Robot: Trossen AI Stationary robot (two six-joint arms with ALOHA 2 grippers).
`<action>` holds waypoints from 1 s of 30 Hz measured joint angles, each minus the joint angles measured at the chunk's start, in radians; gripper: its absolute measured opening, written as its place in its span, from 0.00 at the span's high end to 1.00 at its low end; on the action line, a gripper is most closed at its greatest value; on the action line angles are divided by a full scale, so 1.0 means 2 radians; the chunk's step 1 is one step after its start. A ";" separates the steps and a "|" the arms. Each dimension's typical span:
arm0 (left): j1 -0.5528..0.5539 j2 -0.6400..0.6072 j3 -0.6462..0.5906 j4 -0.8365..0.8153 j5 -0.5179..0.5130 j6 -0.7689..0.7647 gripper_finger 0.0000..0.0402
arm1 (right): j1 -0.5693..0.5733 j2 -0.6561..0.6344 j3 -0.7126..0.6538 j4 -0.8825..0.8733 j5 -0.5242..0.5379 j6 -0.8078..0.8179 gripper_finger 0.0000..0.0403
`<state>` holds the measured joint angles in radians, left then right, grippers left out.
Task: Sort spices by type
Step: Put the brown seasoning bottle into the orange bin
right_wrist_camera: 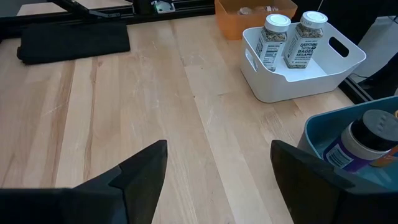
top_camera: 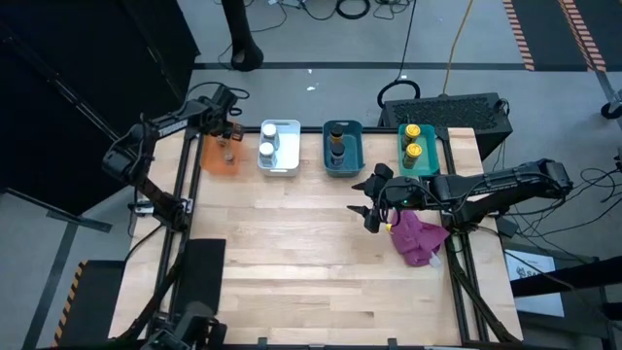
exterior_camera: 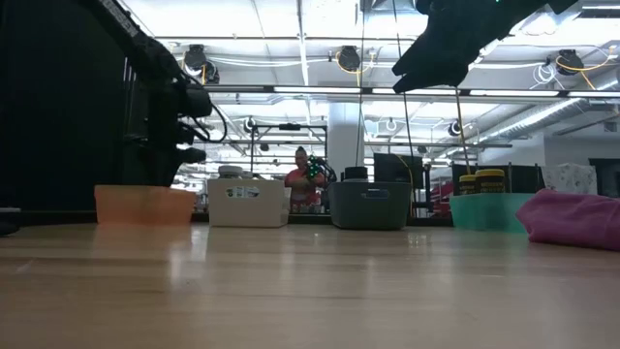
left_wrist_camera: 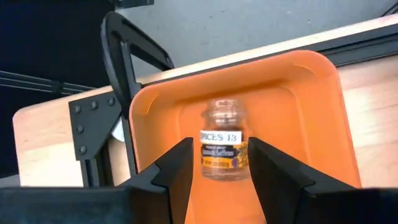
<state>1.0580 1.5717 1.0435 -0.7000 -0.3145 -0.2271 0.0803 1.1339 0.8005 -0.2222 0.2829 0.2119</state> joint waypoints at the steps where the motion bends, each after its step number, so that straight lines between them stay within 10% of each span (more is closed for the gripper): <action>1: 0.000 -0.001 0.000 -0.001 0.000 -0.001 0.61 | 0.000 0.000 0.000 0.000 0.000 0.000 0.34; 20: 0.005 0.057 -0.001 -0.002 0.045 0.014 0.60 | 0.000 0.000 0.000 0.000 0.000 -0.005 0.34; 30: 0.005 0.058 -0.003 0.019 0.041 0.013 0.38 | 0.000 0.000 0.000 0.000 0.000 -0.007 0.34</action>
<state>1.0676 1.6871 1.0367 -0.6622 -0.2328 -0.2008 0.0803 1.1336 0.8005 -0.2222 0.2829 0.1978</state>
